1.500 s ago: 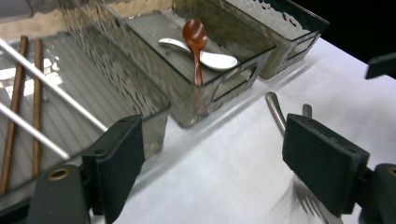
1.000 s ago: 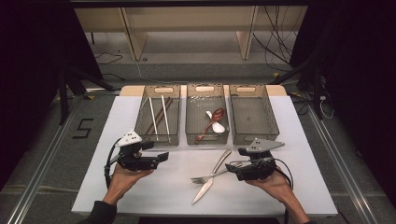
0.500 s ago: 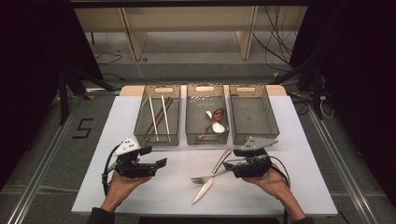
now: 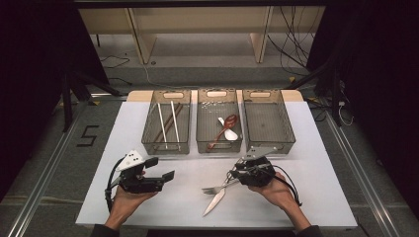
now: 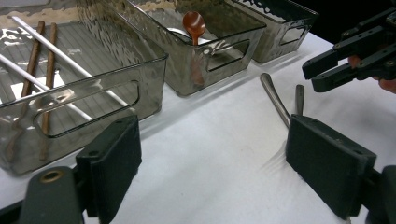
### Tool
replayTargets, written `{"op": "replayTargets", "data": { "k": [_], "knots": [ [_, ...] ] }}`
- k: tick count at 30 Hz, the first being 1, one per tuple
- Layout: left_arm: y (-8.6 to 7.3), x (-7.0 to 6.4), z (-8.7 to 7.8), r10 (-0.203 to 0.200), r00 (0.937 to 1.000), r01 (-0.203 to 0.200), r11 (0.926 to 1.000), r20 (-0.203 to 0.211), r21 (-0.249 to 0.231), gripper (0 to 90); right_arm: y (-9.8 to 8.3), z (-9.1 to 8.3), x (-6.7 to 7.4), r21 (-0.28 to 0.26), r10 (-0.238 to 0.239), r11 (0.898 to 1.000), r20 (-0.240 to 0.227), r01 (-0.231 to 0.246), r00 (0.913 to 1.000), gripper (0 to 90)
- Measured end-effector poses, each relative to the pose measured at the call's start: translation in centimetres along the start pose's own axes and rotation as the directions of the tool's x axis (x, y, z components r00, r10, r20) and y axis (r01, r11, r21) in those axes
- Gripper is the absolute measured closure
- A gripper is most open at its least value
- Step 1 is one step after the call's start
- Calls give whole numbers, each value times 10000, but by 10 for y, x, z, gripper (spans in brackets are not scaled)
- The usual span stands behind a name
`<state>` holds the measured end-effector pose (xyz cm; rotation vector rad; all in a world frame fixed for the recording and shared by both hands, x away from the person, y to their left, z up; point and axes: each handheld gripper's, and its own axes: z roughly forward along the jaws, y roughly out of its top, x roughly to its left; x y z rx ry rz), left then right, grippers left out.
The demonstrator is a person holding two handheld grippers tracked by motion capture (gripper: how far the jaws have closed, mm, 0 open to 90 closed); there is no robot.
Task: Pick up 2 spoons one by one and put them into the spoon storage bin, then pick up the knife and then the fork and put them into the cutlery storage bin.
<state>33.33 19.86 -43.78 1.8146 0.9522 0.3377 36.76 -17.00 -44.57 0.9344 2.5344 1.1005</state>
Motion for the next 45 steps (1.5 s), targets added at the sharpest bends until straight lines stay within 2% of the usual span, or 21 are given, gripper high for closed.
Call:
{"op": "replayTargets", "data": {
  "k": [9, 14, 25, 35, 45],
  "knots": [
    [-5, -1, -8, 101, 9999, -100, 9996, 38, -277, 172, -1, 10, 2, 230, 36, 9997, 38, -37, 10000, 837],
    [-7, 1, -10, -44, 10000, 47, 9988, 56, -493, 172, -2, 13, 3, 345, 53, 9994, 65, -56, 10000, 897],
    [-7, -1, -9, 41, 9999, -36, 9987, 96, -509, 170, -7, 22, 6, 659, 52, 9978, 146, -61, 9999, 900],
    [-7, -2, -9, 81, 9999, -75, 9988, 114, -488, 169, -12, 31, 8, 1220, -58, 9925, 221, 31, 9997, 900],
    [-7, -3, -8, 89, 9999, -84, 9987, 107, -502, 169, -12, 31, 6, 1342, 38, 9909, 136, -56, 9999, 900]
  ]
}}
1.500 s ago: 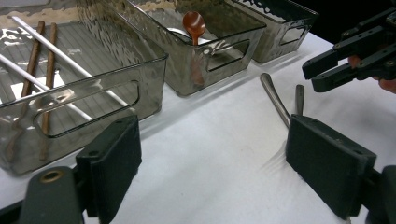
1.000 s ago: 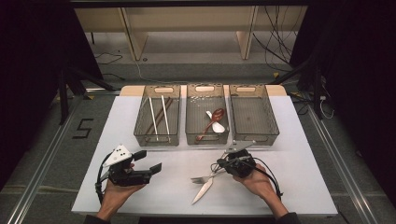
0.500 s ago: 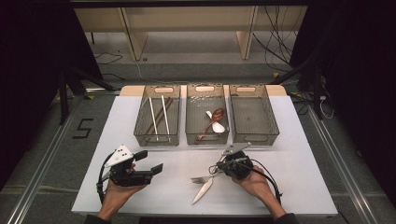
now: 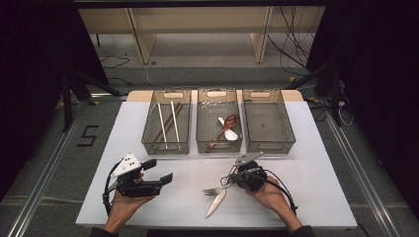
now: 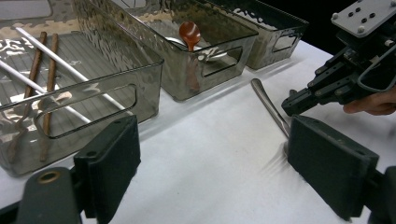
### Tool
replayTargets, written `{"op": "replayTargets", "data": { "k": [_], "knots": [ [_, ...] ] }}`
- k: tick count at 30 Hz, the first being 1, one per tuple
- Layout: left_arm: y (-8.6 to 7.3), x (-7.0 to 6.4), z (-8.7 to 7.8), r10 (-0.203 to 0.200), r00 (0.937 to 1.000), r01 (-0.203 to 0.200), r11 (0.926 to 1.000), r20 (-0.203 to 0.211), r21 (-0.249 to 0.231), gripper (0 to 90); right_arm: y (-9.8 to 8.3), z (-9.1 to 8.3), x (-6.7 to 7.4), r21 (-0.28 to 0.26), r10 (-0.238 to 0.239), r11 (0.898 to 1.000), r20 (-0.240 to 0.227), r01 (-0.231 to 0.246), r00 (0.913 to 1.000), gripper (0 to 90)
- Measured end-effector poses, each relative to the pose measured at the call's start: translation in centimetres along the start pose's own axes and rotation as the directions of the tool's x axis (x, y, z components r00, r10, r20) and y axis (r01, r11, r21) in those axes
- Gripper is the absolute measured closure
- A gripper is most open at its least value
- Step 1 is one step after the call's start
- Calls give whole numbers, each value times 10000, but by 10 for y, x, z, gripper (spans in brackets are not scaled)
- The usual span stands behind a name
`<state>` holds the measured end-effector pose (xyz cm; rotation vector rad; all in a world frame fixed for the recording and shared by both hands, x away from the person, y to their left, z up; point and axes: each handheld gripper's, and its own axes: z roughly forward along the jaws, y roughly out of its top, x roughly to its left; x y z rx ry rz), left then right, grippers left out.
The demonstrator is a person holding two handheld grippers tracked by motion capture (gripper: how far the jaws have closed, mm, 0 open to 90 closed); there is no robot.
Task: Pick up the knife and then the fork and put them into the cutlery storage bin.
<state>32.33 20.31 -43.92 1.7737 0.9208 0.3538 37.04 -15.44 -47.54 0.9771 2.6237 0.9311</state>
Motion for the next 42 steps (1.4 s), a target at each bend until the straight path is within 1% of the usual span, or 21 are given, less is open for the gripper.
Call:
{"op": "replayTargets", "data": {
  "k": [1, 5, 10, 12, 13, 15, 21, 25, 29, 34, 38, 40, 42],
  "knots": [
    [0, 0, 0, -44, 10000, 44, 10000, -26, -37, 169, 0, 0, 1, 0, 8, 10000, -9, -8, 10000, 900],
    [0, -1, -1, -19, 10000, 18, 10000, -71, -58, 169, -1, -1, 3, 205, -230, 9995, -40, 231, 9997, 900],
    [0, -1, 0, 62, 10000, -62, 10000, -52, -3, 169, -3, -2, 4, 418, -356, 9985, -160, 362, 9992, 900],
    [0, -1, 0, 136, 9999, -135, 9999, -85, 36, 169, -5, -3, 4, 520, -353, 9980, -156, 360, 9993, 900],
    [0, -2, 0, 78, 10000, -78, 10000, -58, 27, 169, -6, -3, 4, 548, -354, 9978, -181, 364, 9992, 900],
    [-1, -2, 0, 101, 9999, -101, 9999, -70, 53, 169, -9, -5, 5, 676, -401, 9969, -202, 414, 9990, 900],
    [-2, -2, -1, 81, 9999, -81, 10000, -80, -18, 169, -12, -9, 5, 763, -380, 9963, -235, 397, 9990, 900],
    [-2, -2, -1, 151, 9999, -151, 9999, -71, 36, 169, -15, -12, 6, 862, -391, 9954, -260, 412, 9989, 900],
    [-2, -3, -1, 163, 9998, -163, 9999, -75, 25, 169, -20, -16, 6, 953, -292, 9949, -272, 317, 9992, 900],
    [-2, -3, -1, 174, 9998, -174, 9998, -76, 47, 169, -21, -19, 5, 880, -270, 9957, -206, 287, 9994, 900],
    [-2, -3, -1, 197, 9998, -197, 9998, -76, 12, 169, -13, -27, 1, 476, -261, 9985, -43, 263, 9996, 900],
    [-2, -3, -1, 202, 9998, -202, 9998, -81, 15, 169, -7, -30, -2, 278, -243, 9993, -22, 243, 9997, 833],
    [-2, -3, -1, 215, 9997, -214, 9998, -74, 20, 169, -1, -32, -5, 109, -215, 9997, -13, 215, 9998, 823]
  ]
}}
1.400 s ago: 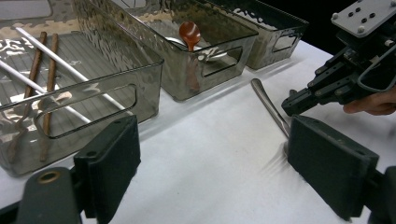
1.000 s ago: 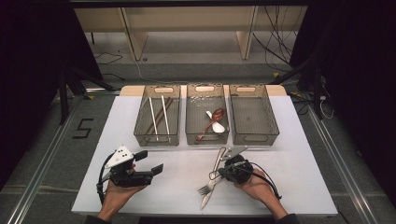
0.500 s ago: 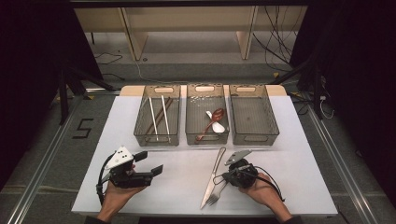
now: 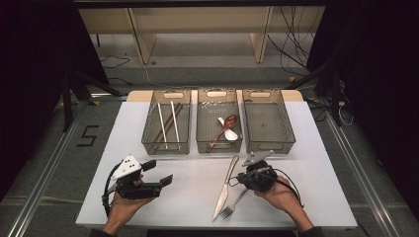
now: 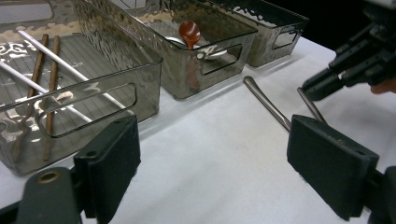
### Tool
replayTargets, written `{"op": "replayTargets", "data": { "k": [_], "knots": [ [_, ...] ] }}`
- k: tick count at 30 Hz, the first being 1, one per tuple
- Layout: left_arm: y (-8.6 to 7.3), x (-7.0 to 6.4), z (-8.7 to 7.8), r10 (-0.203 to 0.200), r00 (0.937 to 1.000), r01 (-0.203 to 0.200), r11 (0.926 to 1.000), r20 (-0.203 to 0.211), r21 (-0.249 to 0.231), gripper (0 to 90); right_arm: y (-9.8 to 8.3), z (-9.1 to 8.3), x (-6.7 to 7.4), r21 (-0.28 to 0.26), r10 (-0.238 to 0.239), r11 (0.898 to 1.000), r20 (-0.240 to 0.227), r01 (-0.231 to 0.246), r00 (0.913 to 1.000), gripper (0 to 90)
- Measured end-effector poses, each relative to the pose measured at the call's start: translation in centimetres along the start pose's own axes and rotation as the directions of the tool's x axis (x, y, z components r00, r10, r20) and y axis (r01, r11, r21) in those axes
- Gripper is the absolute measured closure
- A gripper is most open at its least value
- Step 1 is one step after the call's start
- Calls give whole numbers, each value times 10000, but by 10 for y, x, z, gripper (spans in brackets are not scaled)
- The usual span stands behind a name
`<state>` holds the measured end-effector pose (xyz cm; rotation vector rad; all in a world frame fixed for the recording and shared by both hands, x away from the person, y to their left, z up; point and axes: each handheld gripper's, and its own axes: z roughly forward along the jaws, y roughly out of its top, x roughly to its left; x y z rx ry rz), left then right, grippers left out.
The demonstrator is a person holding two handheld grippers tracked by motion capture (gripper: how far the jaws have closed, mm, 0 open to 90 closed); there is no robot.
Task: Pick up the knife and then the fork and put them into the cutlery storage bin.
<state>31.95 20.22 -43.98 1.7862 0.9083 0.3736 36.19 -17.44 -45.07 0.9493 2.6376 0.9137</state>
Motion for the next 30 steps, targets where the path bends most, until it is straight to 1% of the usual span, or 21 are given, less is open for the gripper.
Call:
{"op": "replayTargets", "data": {
  "k": [1, 2, 4, 6, 8, 9, 12, 13, 14, 18, 23, 27, 30],
  "knots": [
    [0, 0, 0, 28, 10000, -28, 10000, -19, 0, 169, 4, -1, -1, -81, 12, 10000, 48, -12, 10000, 818],
    [0, 0, 0, 21, 10000, -21, 10000, -12, -8, 169, 8, -1, -2, -143, 25, 9999, 68, -24, 10000, 795],
    [0, 0, 0, -6, 10000, 6, 10000, 5, -9, 169, 17, 2, -4, -208, 118, 9997, -44, -119, 9999, 723],
    [0, 0, 0, 11, 10000, -11, 10000, -9, 6, 168, 25, 8, -6, -202, 137, 9997, -8, -137, 9999, 676],
    [0, 0, 0, -4, 10000, 4, 10000, 2, 13, 168, 33, 15, -8, -207, 179, 9996, 33, -178, 9998, 686],
    [0, 0, 0, -15, 10000, 15, 10000, 2, 7, 168, 35, 17, -9, -203, 207, 9996, 31, -207, 9998, 705],
    [0, 1, -1, 4, 10000, -4, 10000, 4, -1, 168, 42, 26, -13, -229, 227, 9995, 220, -222, 9995, 848],
    [0, 1, -1, 5, 10000, -5, 10000, 5, -3, 168, 44, 30, -15, -216, 272, 9994, 260, -266, 9993, 884],
    [0, 1, -1, 10, 10000, -10, 10000, 3, 0, 168, 46, 33, -17, -186, 315, 9993, 304, -310, 9990, 900],
    [0, 1, -1, 9, 10000, -9, 10000, 1, -14, 168, 52, 46, -23, -7, 445, 9990, 420, -445, 9981, 900],
    [0, 1, -1, 0, 10000, 0, 10000, 5, -20, 168, 52, 58, -31, 107, 672, 9976, 601, -680, 9959, 900],
    [0, 1, -1, 12, 10000, -12, 10000, 6, 17, 168, 50, 65, -37, 272, 825, 9960, 768, -848, 9936, 900],
    [0, 1, -1, 2, 10000, -2, 10000, 10, 2, 168, 48, 68, -39, 394, 780, 9959, 882, -818, 9930, 900]
  ]
}}
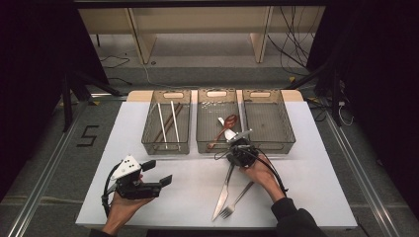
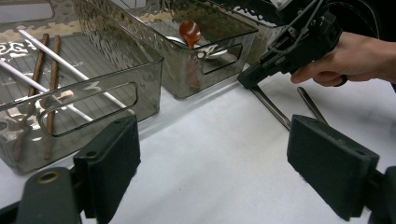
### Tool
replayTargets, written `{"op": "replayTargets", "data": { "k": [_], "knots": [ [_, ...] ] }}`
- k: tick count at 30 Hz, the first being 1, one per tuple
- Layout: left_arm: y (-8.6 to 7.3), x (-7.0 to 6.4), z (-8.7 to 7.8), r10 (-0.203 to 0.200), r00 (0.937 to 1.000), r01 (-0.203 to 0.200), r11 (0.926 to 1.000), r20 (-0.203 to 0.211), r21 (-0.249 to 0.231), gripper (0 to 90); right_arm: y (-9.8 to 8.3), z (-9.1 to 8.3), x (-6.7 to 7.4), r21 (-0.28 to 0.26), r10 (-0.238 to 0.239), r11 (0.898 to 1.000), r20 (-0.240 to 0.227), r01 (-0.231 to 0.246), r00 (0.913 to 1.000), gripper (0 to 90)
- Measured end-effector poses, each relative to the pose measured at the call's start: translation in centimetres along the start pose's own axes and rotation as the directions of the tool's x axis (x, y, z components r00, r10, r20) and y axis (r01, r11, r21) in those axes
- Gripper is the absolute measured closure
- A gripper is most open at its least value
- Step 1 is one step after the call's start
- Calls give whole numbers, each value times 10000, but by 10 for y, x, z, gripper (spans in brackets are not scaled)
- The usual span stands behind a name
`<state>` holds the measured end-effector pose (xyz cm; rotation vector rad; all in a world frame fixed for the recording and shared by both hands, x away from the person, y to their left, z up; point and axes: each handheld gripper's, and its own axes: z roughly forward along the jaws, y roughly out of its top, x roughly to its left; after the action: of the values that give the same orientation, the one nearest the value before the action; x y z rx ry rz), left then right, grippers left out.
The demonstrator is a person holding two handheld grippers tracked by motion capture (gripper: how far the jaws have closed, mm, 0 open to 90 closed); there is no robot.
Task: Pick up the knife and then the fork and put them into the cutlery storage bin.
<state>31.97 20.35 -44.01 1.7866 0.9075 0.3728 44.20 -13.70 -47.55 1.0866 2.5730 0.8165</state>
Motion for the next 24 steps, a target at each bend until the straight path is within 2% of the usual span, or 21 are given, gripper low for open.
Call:
{"op": "replayTargets", "data": {
  "k": [8, 15, 24],
  "knots": [
    [0, 0, 0, -17, 10000, 17, 10000, -7, -5, 168, -3, -4, 1, 296, -239, 9993, 234, 232, 9994, 900],
    [0, -1, 0, -19, 10000, 19, 10000, -10, -19, 168, -14, -15, -1, 583, -112, 9983, 458, 86, 9989, 900],
    [0, -1, 0, 20, 10000, -20, 10000, 0, 32, 168, -34, -30, 0, 668, 119, 9977, 335, -141, 9994, 900]
  ]
}}
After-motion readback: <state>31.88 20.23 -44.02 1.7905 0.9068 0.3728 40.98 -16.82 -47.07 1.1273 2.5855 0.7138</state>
